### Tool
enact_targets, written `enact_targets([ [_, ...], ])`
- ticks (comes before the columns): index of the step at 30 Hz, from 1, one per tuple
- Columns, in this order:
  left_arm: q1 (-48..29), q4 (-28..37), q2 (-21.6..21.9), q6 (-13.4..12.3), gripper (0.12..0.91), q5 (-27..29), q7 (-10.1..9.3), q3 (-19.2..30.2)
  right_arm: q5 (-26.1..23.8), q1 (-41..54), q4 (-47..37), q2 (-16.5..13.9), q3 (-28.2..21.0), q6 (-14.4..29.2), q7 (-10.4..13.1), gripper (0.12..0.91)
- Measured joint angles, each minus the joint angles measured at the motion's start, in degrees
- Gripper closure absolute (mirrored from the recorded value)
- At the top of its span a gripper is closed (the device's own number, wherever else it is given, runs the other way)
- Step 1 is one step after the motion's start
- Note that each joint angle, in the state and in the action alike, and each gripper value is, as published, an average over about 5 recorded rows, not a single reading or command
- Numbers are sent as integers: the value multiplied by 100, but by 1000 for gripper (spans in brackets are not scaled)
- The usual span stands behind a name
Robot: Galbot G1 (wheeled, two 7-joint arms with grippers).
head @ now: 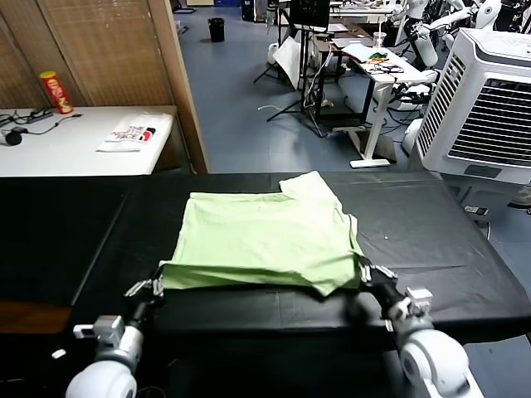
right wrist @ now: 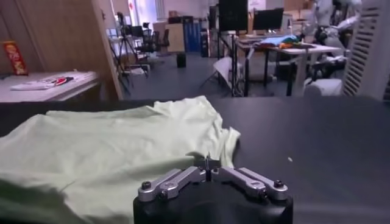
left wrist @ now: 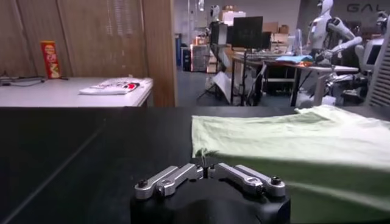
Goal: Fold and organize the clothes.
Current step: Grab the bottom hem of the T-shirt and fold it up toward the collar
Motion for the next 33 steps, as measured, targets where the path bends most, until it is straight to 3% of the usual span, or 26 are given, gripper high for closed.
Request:
enact_targets([
  [9,-513,628,93,-34,904,120,-15,170,23,565,-683,43,-270,460,-257,903],
  [15,-727,825,130,-23,905,160,-30,247,107,728,-821,-36,-300,264,-355,896],
  [18,-779,844,151,8,905,177,-40,277,217,634,-673,-110,-235,11,-376,811],
  [20,-790,833,157,25,889,192,-51,285,252,494,-461,-174,-171,-148,-359,699],
  [23,-765,786,161,27,783,205,-61,268,241,178,-12,-284,-38,-345,-280,532],
  [27,-677,684,162,24,566,204,-60,204,97,-313,592,-378,161,-493,-220,325],
  [30,-572,586,141,25,399,196,-50,167,-50,-665,870,-395,274,-511,-229,243],
  [33,-438,470,109,63,278,128,-24,164,-151,-940,972,-379,321,-485,-253,230],
])
